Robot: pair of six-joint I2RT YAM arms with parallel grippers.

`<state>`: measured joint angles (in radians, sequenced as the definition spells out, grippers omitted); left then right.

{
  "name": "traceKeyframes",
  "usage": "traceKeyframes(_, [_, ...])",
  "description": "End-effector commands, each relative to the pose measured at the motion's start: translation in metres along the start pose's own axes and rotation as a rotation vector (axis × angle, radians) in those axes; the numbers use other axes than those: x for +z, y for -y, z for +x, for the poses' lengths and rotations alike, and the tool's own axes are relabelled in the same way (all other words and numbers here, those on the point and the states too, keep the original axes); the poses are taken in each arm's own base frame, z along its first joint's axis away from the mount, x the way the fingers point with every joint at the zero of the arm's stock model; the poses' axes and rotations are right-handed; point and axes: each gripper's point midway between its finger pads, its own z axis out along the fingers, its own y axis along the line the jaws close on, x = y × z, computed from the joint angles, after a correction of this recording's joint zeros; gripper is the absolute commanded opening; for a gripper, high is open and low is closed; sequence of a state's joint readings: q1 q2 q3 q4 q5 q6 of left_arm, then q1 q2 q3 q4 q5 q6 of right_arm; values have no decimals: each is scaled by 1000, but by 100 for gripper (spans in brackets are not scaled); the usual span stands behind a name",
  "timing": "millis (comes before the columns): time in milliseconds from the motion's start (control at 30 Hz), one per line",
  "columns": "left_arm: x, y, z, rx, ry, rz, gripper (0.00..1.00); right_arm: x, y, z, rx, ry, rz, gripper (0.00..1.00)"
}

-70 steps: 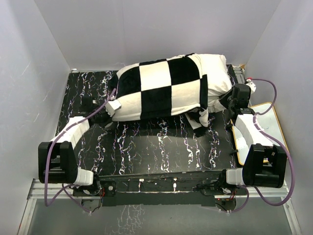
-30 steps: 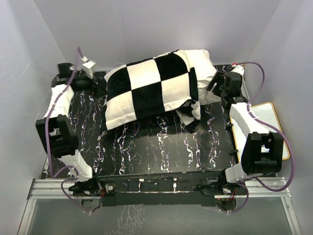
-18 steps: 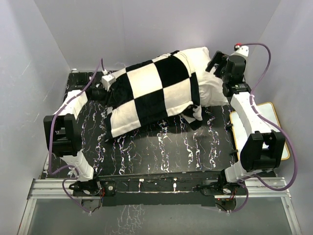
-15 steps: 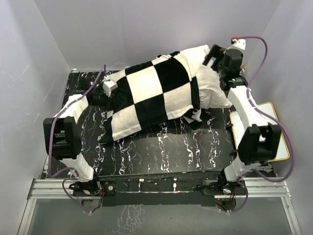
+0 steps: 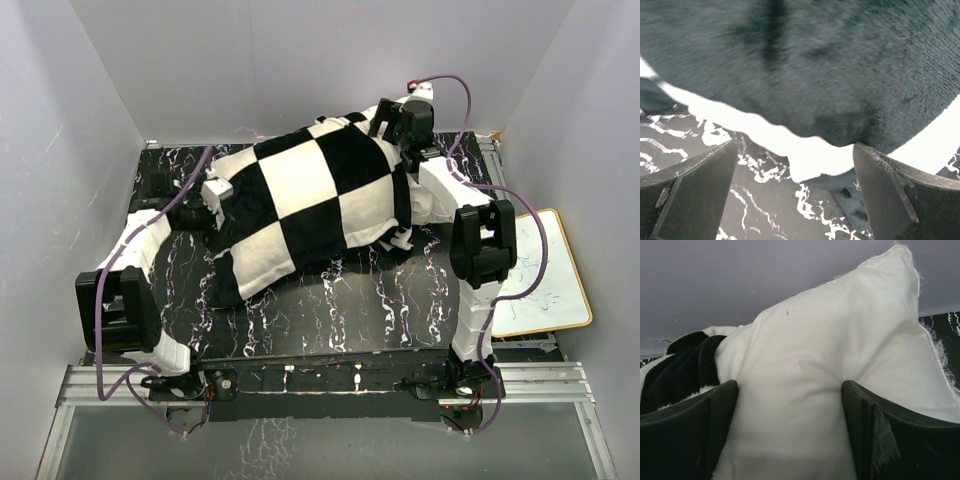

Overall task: Remove the pillowcase from the pillow
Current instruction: Remove the pillow from the pillowcase.

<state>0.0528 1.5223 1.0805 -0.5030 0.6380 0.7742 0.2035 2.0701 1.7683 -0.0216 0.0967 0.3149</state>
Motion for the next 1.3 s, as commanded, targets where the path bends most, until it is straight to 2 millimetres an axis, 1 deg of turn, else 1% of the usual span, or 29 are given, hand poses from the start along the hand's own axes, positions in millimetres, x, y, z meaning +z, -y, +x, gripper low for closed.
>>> traceKeyframes(0, [-51, -24, -39, -121, 135, -53, 97, -26, -65, 72, -17, -155, -259, 82])
traceKeyframes(33, [-62, -36, -46, -150, 174, -75, 97, -33, -69, 77, -19, -153, -280, 78])
traceKeyframes(100, [-80, -64, -53, -205, 224, -136, 97, -45, -68, 88, -20, -158, -292, 68])
traceKeyframes(133, [-87, -79, -51, -228, 234, -170, 97, -51, -67, 94, -18, -164, -297, 63])
traceKeyframes(167, [-93, -94, -50, -248, 240, -210, 97, -59, -67, 92, -17, -152, -306, 59])
traceKeyframes(233, [-100, -120, -43, -302, 240, -285, 97, -71, -61, 103, -18, -160, -306, 56])
traceKeyframes(300, [-106, -140, -36, -356, 250, -337, 97, -81, -54, 110, -24, -164, -291, 55])
traceKeyframes(333, [-107, -145, -32, -367, 250, -348, 97, -87, -48, 117, -32, -171, -277, 55])
traceKeyframes(400, [-109, -151, -26, -367, 233, -365, 97, -95, -40, 118, -48, -160, -251, 56])
traceKeyframes(467, [-108, -153, -15, -348, 205, -373, 97, -97, -30, 121, -63, -165, -218, 56])
traceKeyframes(533, [-102, -154, -4, -348, 190, -369, 97, -104, -26, 113, -60, -156, -208, 57])
traceKeyframes(567, [-96, -154, 2, -363, 183, -358, 97, -107, -23, 113, -55, -158, -200, 56])
traceKeyframes(600, [-90, -154, 8, -400, 187, -348, 97, -111, -21, 113, -46, -158, -195, 55])
traceKeyframes(700, [-72, -166, 12, -541, 258, -306, 97, -125, -22, 114, -19, -151, -210, 53])
traceKeyframes(767, [-63, -180, 5, -636, 323, -282, 97, -134, -18, 122, -12, -163, -210, 52])
traceKeyframes(833, [-55, -192, -7, -690, 379, -229, 97, -141, -10, 135, -29, -182, -192, 51])
traceKeyframes(867, [-50, -195, -17, -707, 404, -185, 97, -142, -6, 139, -47, -183, -186, 51])
traceKeyframes(900, [-43, -197, -25, -714, 414, -153, 97, -144, -3, 142, -58, -186, -180, 50])
traceKeyframes(933, [-40, -199, -37, -702, 427, -128, 97, -145, -2, 143, -63, -184, -178, 50])
traceKeyframes(967, [-32, -195, -46, -696, 432, -89, 97, -145, -2, 144, -66, -184, -183, 50])
traceKeyframes(1033, [-16, -180, -61, -706, 443, 12, 97, -146, -7, 145, -75, -177, -210, 51])
traceKeyframes(1100, [-2, -165, -72, -740, 459, 110, 97, -146, -15, 147, -94, -172, -237, 52])
traceKeyframes(1167, [5, -149, -83, -753, 499, 220, 97, -146, -20, 152, -119, -183, -252, 53])
traceKeyframes(1200, [5, -142, -89, -753, 521, 262, 95, -145, -21, 155, -128, -194, -254, 53])
traceKeyframes(1267, [-1, -130, -101, -751, 557, 333, 83, -147, -24, 159, -139, -204, -266, 54])
